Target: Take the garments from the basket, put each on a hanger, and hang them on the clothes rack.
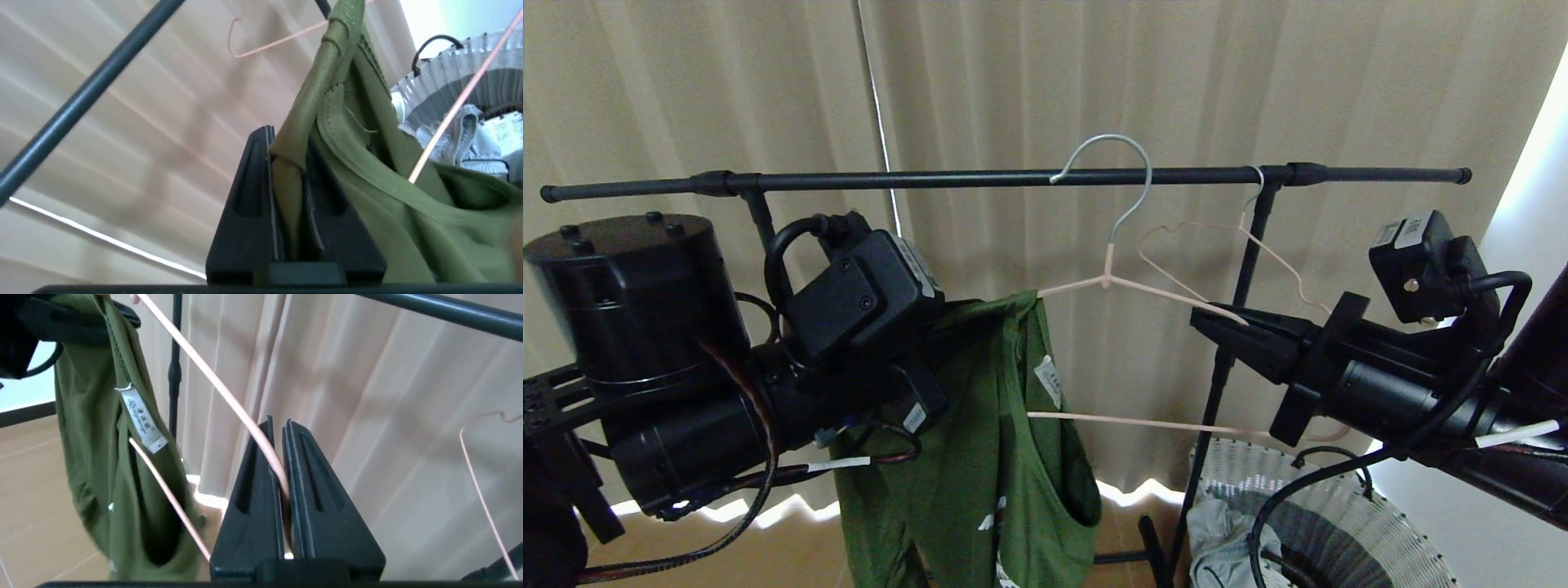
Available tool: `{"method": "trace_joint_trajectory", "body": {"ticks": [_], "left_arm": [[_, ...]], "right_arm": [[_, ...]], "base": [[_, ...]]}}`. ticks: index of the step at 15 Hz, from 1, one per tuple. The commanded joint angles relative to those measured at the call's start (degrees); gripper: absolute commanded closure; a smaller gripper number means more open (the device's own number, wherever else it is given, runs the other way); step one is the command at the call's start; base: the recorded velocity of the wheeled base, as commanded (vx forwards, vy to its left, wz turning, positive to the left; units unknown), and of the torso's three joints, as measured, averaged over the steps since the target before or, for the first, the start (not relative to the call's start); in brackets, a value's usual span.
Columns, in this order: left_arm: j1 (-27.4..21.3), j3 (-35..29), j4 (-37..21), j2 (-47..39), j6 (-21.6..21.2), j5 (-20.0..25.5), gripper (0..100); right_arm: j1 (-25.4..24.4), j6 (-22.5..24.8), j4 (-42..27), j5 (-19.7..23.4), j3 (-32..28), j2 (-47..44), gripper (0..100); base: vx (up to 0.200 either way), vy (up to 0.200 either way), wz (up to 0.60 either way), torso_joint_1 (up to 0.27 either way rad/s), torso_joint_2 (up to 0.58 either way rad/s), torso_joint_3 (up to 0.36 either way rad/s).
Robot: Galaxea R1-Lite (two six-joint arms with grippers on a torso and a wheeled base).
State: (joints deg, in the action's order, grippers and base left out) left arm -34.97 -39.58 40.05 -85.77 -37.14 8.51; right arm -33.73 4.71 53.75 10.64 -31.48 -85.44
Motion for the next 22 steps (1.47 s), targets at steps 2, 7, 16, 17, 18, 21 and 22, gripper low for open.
{"method": "trace_joint_trajectory", "body": {"ticks": [2,7,16,17,18,21,22], "left_arm": [[-0.1,1.4,0.0,0.3,-0.1,0.0,100],[0.0,1.8,0.0,0.3,1.5,-8.9,100],[-0.5,-3.7,0.0,-0.6,18.4,-21.1,100],[-0.5,-3.7,0.0,-0.6,18.4,-21.1,100],[-0.6,-5.3,0.0,-0.5,19.6,-20.7,100],[-1.5,-6.3,0.8,-0.4,20.4,-20.6,100],[-1.9,-6.4,1.5,-0.4,20.7,-20.6,100]], "right_arm": [[0.0,0.0,0.0,0.0,0.0,0.0,100],[1.3,0.0,0.1,-0.4,1.2,2.1,0],[1.5,-0.4,-0.1,0.1,6.0,2.6,0],[1.5,-0.4,-0.1,0.1,6.0,2.6,0],[-1.5,-1.6,0.2,-0.1,7.7,0.5,0],[-1.9,-2.4,0.2,-0.2,7.6,-2.6,0],[-1.9,-2.4,0.3,-0.3,7.6,-3.1,0]], "base": [[0.000,0.000,0.00,0.000,0.00,0.000],[0.000,0.000,0.00,0.000,0.00,0.000],[0.000,0.000,0.00,0.000,0.00,0.000],[0.000,0.000,0.00,0.000,0.00,0.000],[0.000,0.000,0.00,0.000,0.00,0.000],[0.000,0.000,0.00,0.000,0.00,0.000],[0.000,0.000,0.00,0.000,0.00,0.000]]}}
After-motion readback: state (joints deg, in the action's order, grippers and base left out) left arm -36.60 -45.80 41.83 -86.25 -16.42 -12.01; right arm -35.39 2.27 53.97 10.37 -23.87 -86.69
